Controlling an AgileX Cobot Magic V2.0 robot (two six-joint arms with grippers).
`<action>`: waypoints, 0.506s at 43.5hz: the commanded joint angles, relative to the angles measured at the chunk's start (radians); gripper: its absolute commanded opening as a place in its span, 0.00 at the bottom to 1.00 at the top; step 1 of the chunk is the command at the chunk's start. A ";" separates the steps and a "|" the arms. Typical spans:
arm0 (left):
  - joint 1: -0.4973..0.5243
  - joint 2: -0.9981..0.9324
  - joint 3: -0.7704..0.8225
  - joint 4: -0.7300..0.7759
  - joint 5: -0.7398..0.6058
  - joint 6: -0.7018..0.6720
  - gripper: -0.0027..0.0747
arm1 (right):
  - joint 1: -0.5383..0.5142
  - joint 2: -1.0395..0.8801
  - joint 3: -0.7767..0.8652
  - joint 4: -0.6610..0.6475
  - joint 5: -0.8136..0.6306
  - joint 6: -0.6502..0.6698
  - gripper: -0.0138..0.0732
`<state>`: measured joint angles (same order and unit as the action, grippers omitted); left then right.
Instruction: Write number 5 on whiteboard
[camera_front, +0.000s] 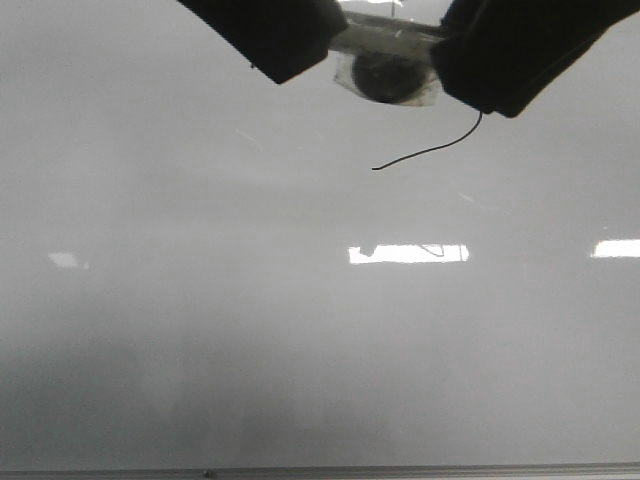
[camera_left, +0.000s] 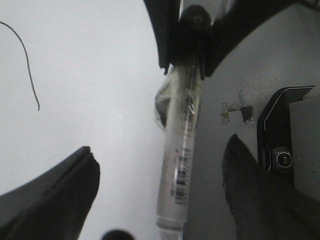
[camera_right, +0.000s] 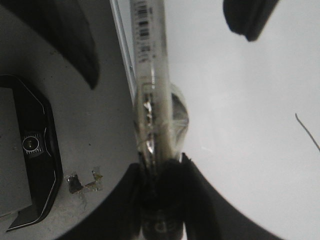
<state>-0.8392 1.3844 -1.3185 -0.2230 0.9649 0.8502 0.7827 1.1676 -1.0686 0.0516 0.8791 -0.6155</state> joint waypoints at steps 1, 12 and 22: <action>-0.007 -0.034 -0.034 -0.037 -0.046 0.003 0.62 | 0.008 -0.027 -0.025 0.003 -0.068 -0.007 0.09; -0.007 -0.034 -0.032 -0.039 -0.016 0.003 0.38 | 0.008 -0.027 -0.025 0.031 -0.081 -0.007 0.09; -0.007 -0.034 -0.032 -0.047 -0.016 0.003 0.15 | 0.008 -0.027 -0.025 0.039 -0.086 -0.007 0.09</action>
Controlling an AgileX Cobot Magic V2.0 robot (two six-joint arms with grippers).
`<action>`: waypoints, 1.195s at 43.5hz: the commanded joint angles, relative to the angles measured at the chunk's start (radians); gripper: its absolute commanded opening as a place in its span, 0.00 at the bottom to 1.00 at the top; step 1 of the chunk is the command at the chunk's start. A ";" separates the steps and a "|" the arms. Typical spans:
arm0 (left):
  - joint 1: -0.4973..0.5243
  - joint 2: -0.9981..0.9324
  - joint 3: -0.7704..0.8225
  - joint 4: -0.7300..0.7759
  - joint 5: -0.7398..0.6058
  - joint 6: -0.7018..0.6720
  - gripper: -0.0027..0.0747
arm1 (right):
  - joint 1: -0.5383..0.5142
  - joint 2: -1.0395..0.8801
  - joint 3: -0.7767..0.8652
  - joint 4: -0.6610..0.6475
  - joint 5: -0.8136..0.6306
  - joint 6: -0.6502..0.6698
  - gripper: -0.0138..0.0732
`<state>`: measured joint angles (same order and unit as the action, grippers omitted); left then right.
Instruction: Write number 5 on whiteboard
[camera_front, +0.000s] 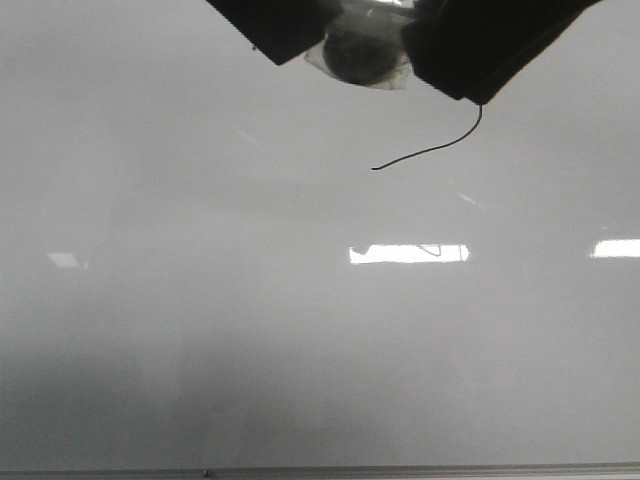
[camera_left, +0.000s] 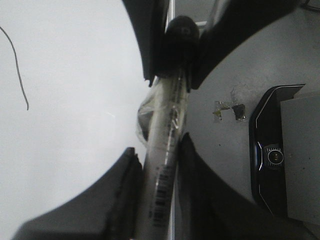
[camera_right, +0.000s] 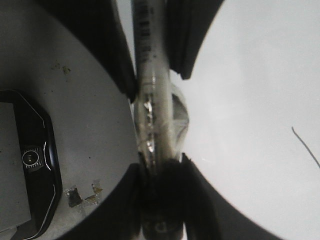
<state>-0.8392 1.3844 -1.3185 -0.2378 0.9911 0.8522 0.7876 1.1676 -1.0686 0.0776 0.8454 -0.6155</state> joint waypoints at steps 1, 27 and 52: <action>-0.007 -0.034 -0.032 -0.032 -0.042 0.001 0.12 | 0.003 -0.027 -0.025 0.014 -0.051 -0.007 0.09; 0.100 -0.039 0.009 -0.139 -0.071 0.001 0.01 | -0.105 -0.091 -0.004 0.045 -0.062 0.120 0.69; 0.763 -0.447 0.445 -0.664 -0.395 0.198 0.01 | -0.545 -0.624 0.557 0.047 -0.511 0.579 0.42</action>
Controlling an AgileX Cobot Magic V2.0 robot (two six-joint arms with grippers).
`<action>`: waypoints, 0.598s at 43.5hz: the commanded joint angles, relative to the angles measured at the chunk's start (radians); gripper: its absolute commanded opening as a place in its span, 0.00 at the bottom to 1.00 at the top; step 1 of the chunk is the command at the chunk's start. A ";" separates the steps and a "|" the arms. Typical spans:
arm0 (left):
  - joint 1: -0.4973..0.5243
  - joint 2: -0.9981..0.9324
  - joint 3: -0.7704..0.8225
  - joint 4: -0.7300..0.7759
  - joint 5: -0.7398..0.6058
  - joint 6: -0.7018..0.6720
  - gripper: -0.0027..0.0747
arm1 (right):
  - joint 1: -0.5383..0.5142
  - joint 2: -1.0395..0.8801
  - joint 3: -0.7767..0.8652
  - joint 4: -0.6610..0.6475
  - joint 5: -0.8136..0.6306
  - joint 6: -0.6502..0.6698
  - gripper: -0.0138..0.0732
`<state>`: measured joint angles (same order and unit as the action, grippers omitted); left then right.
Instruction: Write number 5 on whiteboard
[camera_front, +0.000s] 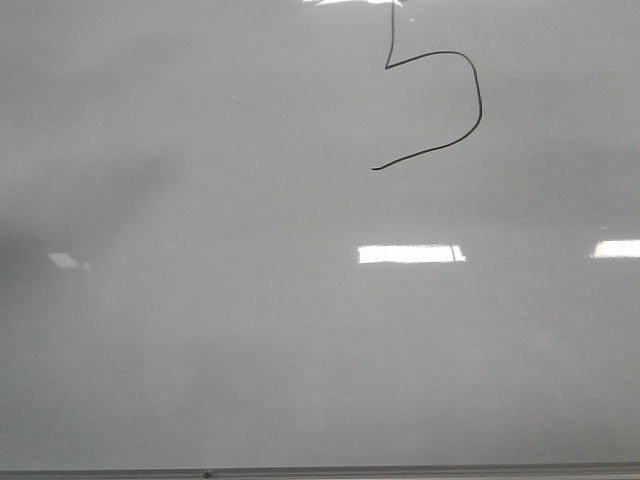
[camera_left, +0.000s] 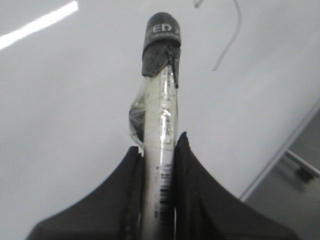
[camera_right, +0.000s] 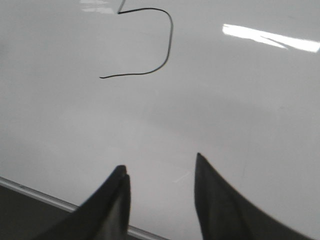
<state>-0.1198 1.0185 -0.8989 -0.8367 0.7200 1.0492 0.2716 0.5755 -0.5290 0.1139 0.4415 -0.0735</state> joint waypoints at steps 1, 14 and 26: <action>0.063 -0.111 0.054 -0.070 -0.161 -0.003 0.01 | -0.034 -0.043 0.029 0.010 -0.111 0.037 0.38; 0.237 -0.356 0.308 -0.077 -0.480 -0.197 0.01 | -0.036 -0.081 0.070 0.010 -0.133 0.037 0.07; 0.365 -0.262 0.323 -0.156 -0.566 -0.209 0.01 | -0.036 -0.081 0.070 0.010 -0.133 0.037 0.08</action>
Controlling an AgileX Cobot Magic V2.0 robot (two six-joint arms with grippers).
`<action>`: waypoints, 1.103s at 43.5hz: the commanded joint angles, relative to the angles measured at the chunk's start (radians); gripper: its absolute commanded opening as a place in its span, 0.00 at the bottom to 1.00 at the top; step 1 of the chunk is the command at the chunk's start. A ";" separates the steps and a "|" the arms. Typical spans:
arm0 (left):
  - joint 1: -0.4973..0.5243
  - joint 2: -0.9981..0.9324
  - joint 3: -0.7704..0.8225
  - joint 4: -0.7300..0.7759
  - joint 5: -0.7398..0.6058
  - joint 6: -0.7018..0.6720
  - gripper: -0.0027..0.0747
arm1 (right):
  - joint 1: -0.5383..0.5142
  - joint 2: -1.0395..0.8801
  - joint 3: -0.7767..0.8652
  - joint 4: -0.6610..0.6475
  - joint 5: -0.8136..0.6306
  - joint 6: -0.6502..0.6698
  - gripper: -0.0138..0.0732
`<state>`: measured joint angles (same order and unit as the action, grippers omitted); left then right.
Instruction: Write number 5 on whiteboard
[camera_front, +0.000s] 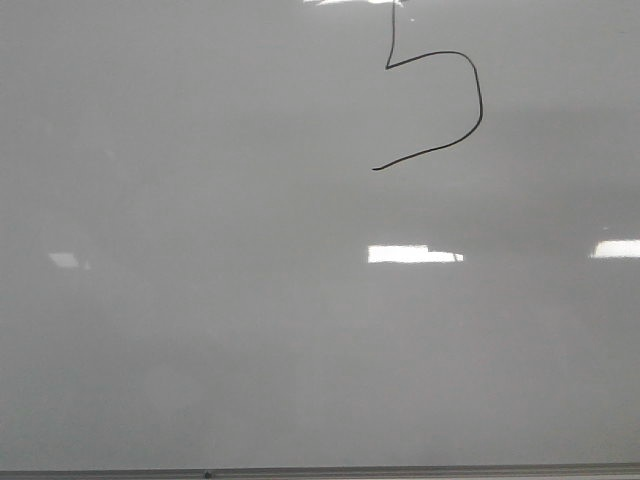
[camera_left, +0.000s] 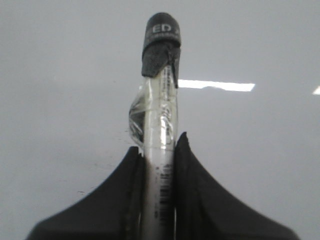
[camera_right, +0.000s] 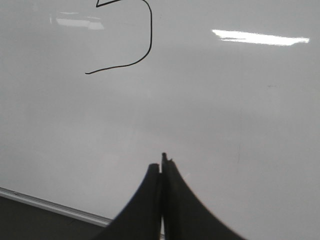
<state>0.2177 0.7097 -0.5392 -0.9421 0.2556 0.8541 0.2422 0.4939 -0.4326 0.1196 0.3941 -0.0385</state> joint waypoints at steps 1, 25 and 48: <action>0.037 0.071 -0.043 -0.052 -0.109 -0.014 0.01 | -0.007 0.001 -0.026 0.005 -0.085 0.002 0.08; 0.053 0.452 -0.243 -0.680 0.073 0.759 0.01 | -0.007 0.001 -0.024 0.006 -0.084 0.002 0.08; 0.133 0.627 -0.249 -0.910 0.300 1.065 0.01 | -0.007 0.001 -0.023 0.006 -0.086 0.002 0.08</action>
<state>0.3419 1.3490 -0.7494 -1.7924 0.4705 1.8606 0.2422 0.4923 -0.4303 0.1212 0.3900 -0.0376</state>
